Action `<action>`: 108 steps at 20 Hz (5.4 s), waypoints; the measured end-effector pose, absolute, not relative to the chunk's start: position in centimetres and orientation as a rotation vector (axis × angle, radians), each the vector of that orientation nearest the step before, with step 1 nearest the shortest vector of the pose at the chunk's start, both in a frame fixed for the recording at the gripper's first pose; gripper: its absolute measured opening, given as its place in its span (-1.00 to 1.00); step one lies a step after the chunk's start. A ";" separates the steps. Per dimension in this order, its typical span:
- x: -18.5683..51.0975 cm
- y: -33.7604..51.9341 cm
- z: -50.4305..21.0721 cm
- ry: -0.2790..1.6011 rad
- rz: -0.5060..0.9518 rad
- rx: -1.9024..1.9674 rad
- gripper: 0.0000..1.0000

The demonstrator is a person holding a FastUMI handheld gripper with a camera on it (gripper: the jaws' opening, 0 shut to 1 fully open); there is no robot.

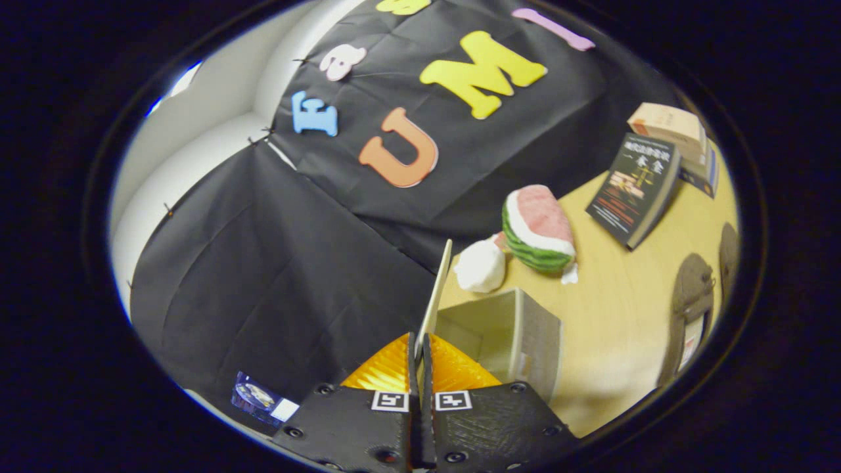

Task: Open the storage box then place both shoes into the box .Put the left shoe in first, then the right shoe, with the right side of both shoes facing outward in a uniform manner.

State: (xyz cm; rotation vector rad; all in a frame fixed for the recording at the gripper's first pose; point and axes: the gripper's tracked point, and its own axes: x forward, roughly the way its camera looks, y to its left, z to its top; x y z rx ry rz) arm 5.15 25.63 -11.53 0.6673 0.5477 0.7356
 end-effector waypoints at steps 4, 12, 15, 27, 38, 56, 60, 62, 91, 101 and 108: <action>5.0 31.1 -6.9 0.500 0.797 0.544 -1.00; 3.8 42.5 -4.7 0.424 0.841 0.299 -0.91; 3.2 45.3 -5.2 0.424 0.865 0.237 -0.66; 3.6 37.3 -3.7 0.282 0.691 0.096 0.88; 4.5 10.7 -4.5 0.239 0.365 0.051 0.92; 7.7 -4.1 -30.6 0.696 0.184 0.120 0.92; 7.9 -3.2 -34.5 0.791 0.169 0.160 0.81; 8.3 -3.2 -35.6 0.821 0.156 0.170 0.77; 7.0 2.4 -24.8 0.822 -0.044 0.604 -1.00; 8.0 18.6 -12.7 0.658 0.068 0.632 -1.00; 7.6 29.2 -17.5 0.750 0.129 0.572 -1.00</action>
